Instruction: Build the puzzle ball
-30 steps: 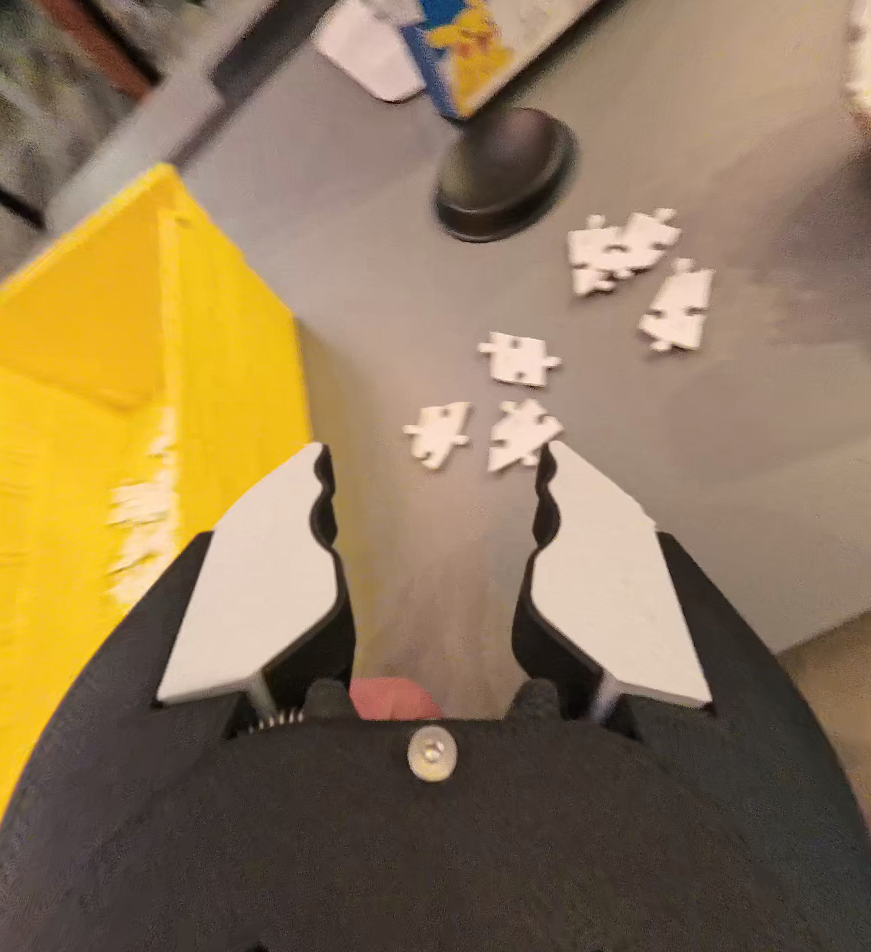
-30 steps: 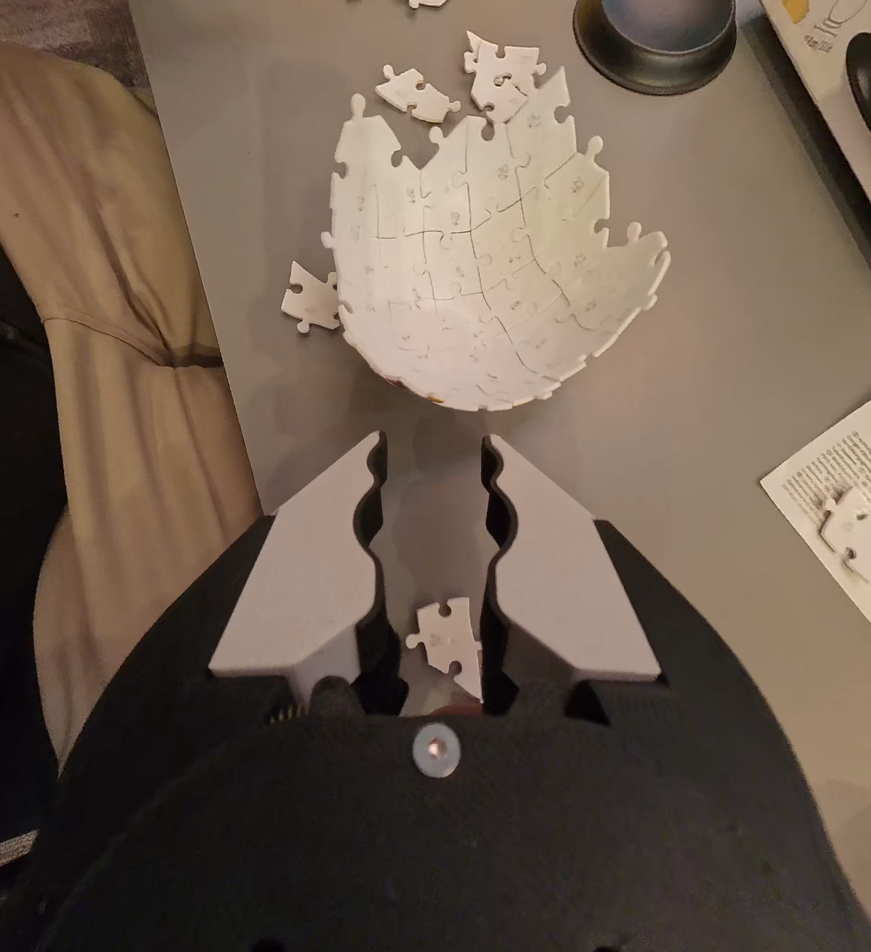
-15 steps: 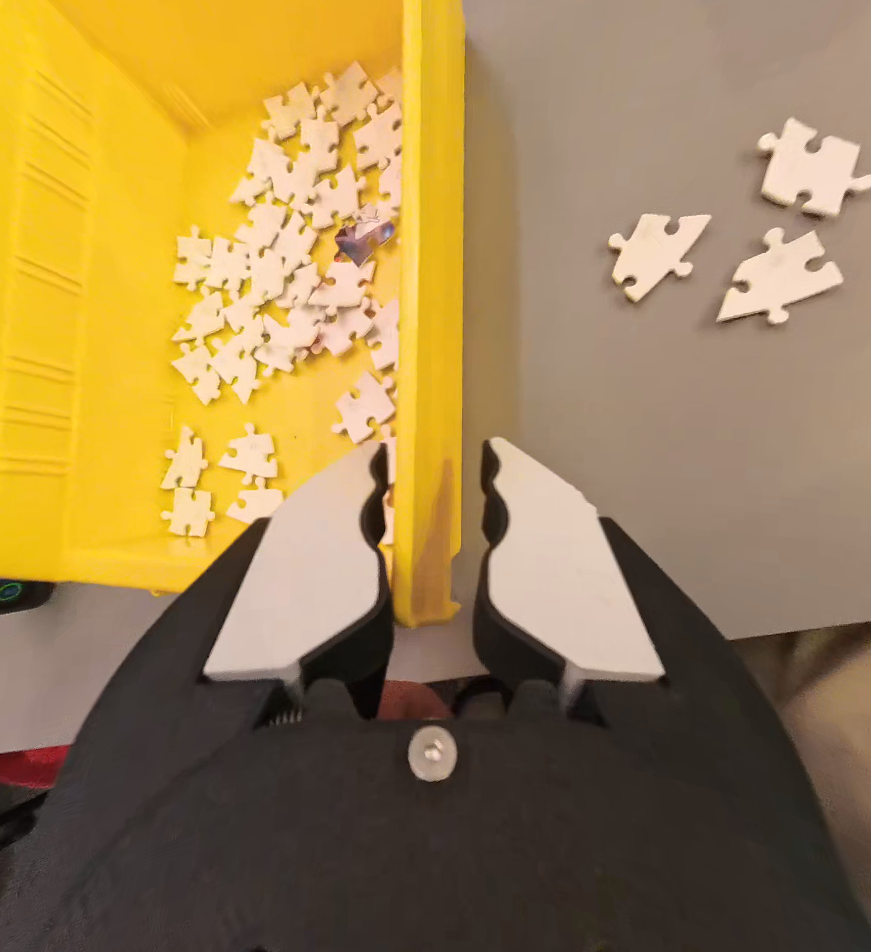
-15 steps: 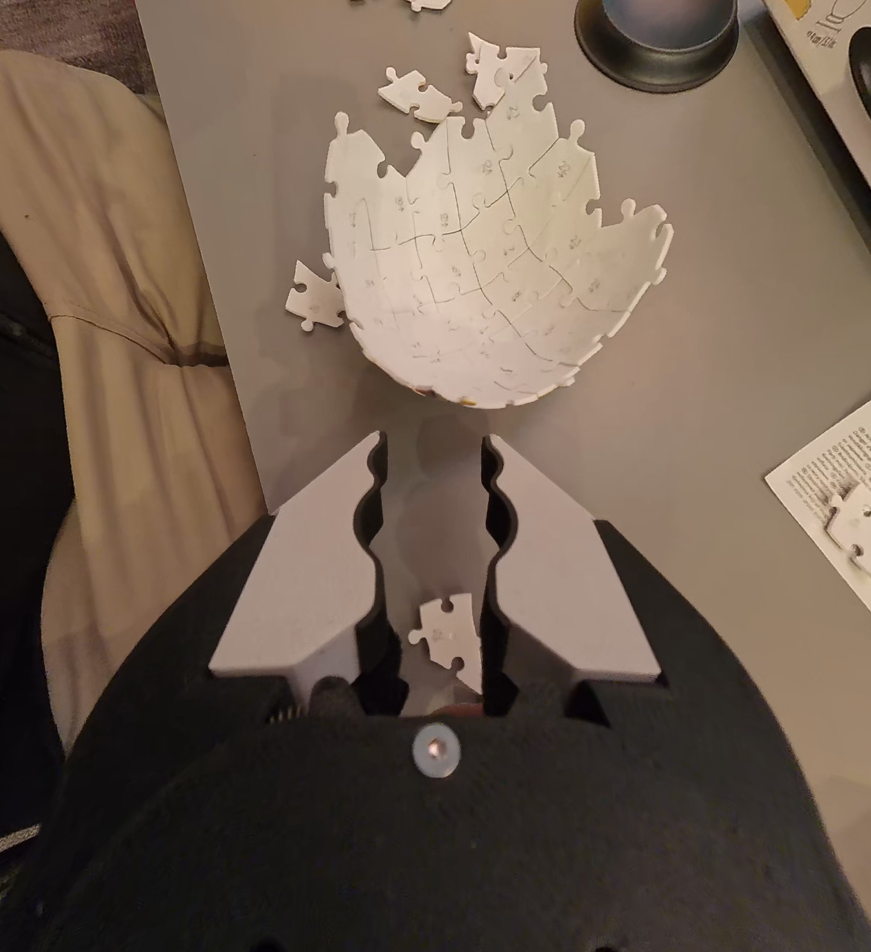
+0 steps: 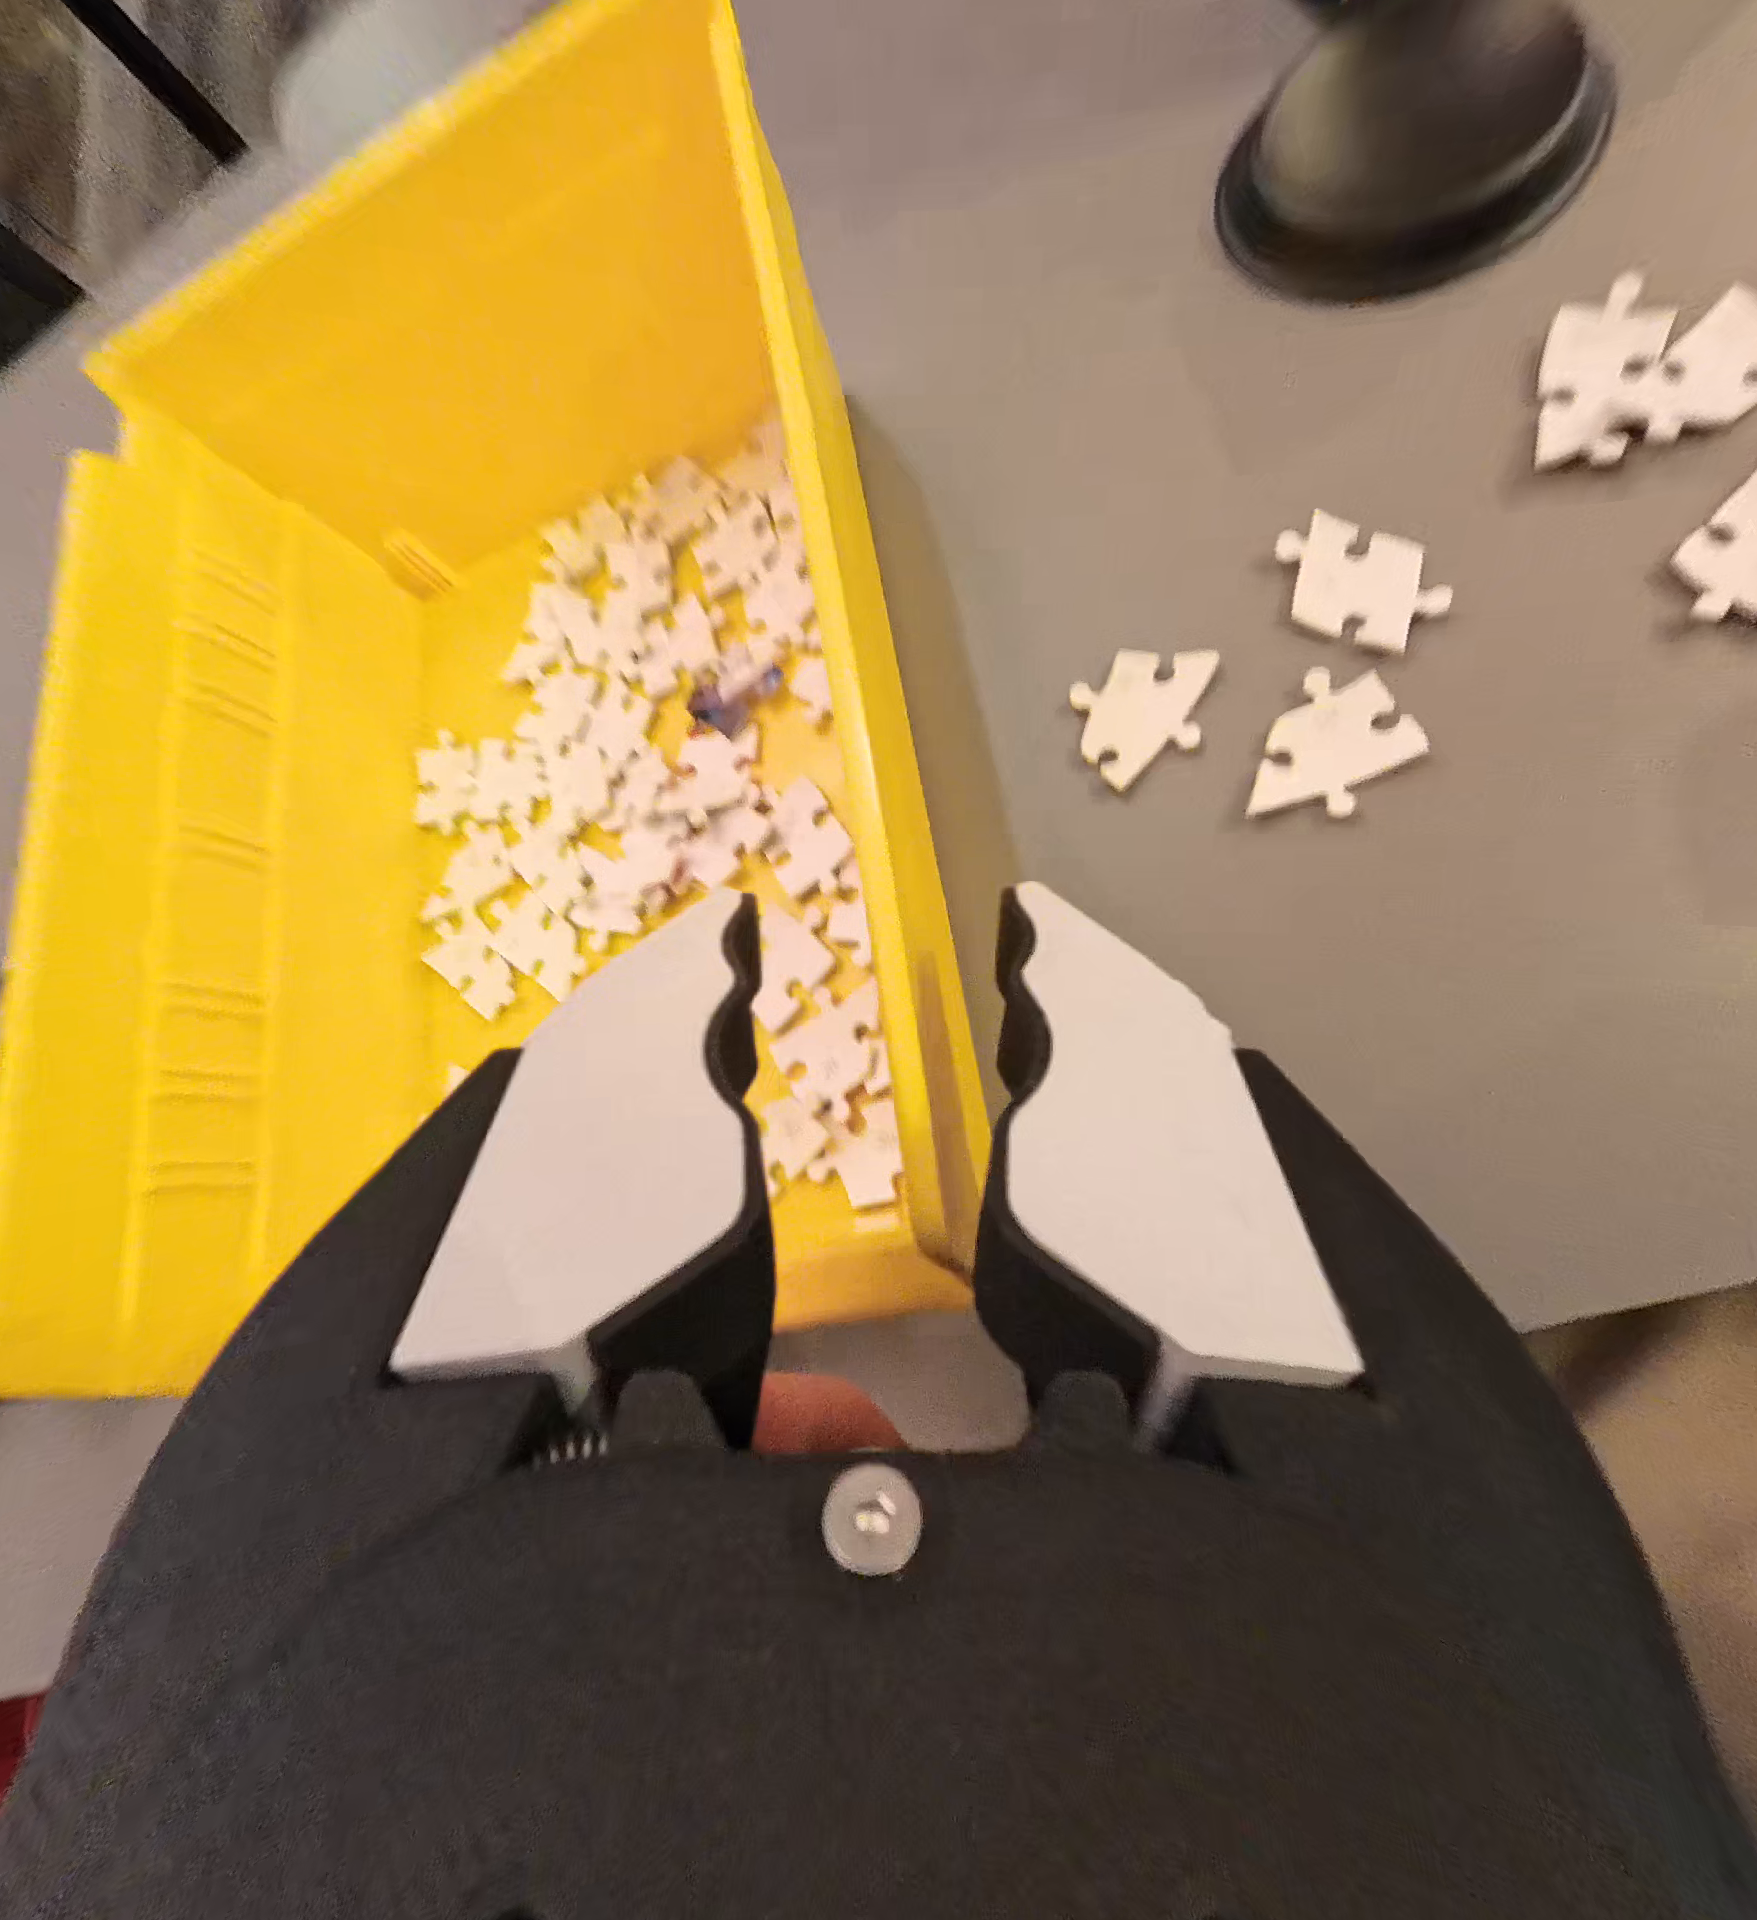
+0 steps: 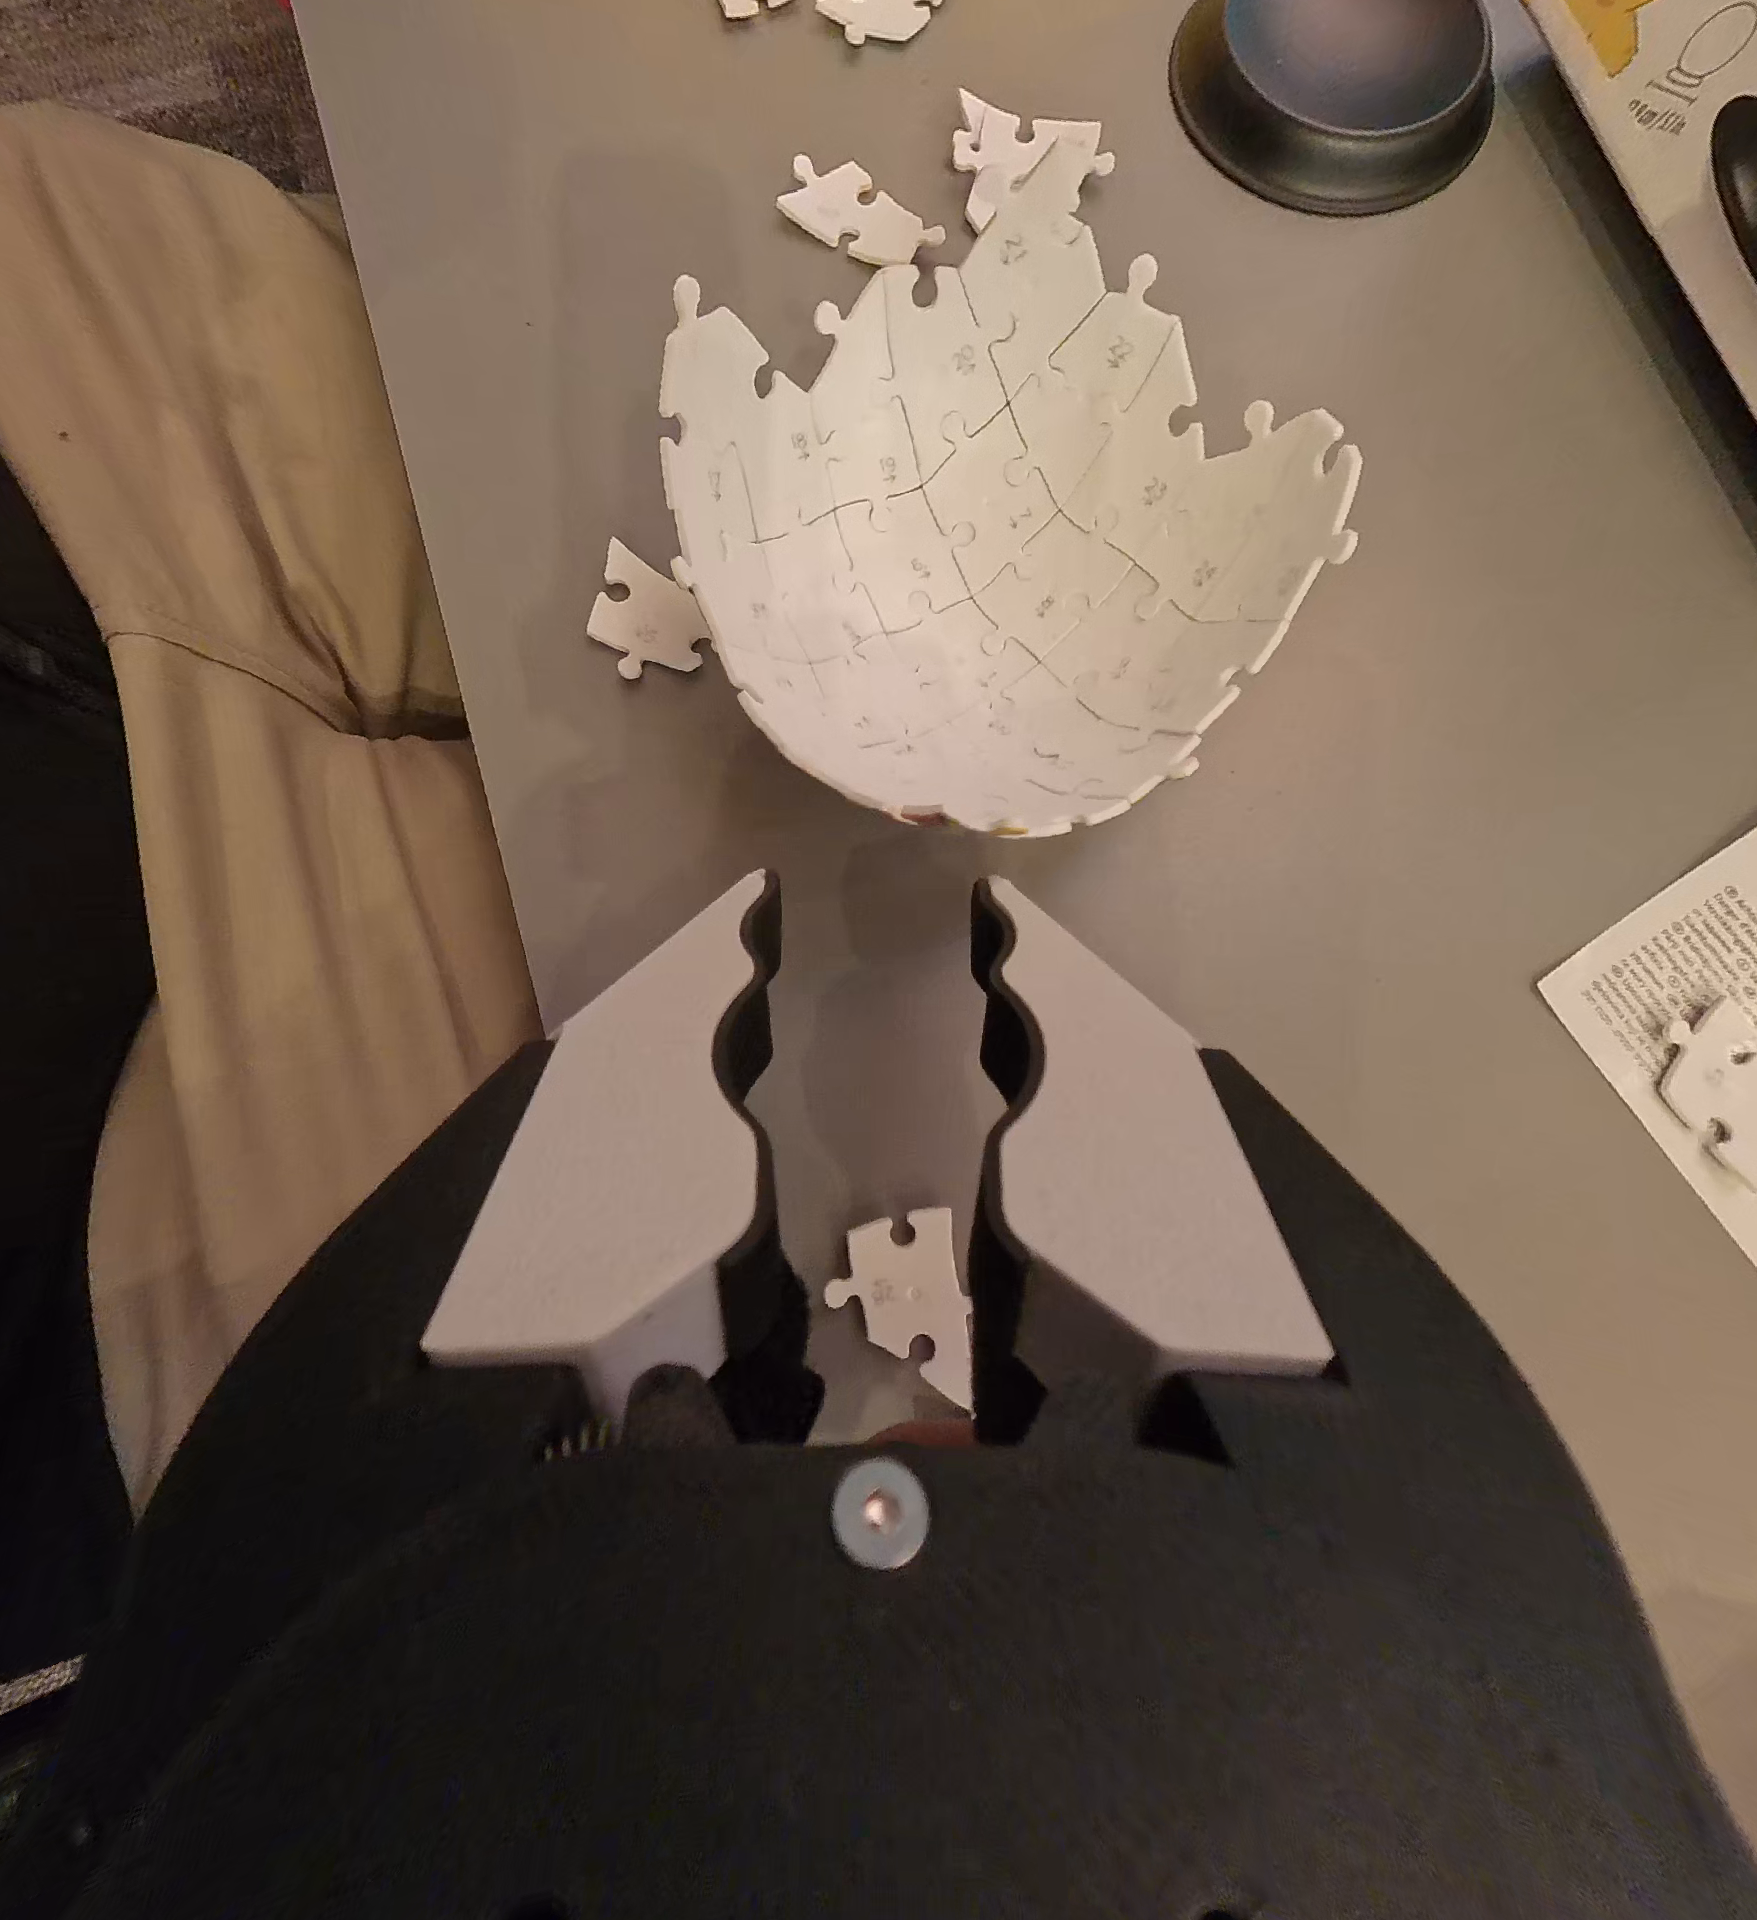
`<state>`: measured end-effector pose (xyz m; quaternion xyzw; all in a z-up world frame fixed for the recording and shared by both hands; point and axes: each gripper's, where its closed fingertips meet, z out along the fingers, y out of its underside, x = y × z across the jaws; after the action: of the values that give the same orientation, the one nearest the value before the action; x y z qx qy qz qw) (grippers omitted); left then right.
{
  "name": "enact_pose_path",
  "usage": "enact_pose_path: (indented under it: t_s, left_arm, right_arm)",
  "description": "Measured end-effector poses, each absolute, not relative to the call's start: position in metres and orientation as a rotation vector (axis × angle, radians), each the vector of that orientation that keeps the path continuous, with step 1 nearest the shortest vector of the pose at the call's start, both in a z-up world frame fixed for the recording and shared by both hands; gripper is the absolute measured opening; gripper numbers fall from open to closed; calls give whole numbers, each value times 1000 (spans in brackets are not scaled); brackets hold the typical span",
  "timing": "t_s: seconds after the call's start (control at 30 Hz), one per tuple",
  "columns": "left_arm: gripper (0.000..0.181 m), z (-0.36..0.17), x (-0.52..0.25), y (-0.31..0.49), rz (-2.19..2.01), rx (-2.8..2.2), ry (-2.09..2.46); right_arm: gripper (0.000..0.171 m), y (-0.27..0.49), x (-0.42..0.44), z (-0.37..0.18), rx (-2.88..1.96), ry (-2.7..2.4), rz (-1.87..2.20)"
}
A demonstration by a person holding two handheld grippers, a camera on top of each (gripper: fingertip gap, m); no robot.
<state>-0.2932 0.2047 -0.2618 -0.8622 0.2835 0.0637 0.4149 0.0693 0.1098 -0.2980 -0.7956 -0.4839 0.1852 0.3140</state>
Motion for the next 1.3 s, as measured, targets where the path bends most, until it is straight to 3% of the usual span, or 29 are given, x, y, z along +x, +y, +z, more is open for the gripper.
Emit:
enact_pose_path:
  t_s: [0.1, 1.0, 1.3]
  left_arm:
    - [47, -237, -289, 209, 254, -2056, 734]
    - [50, -245, -255, 204, 159, -1986, 791]
    - [48, -222, -264, 203, 135, -1911, 726]
  right_arm:
    - [35, 110, 70, -299, -2100, -1274, 489]
    - [35, 105, 62, -296, -2058, -1328, 492]
    - [34, 107, 72, -299, -2070, -1304, 498]
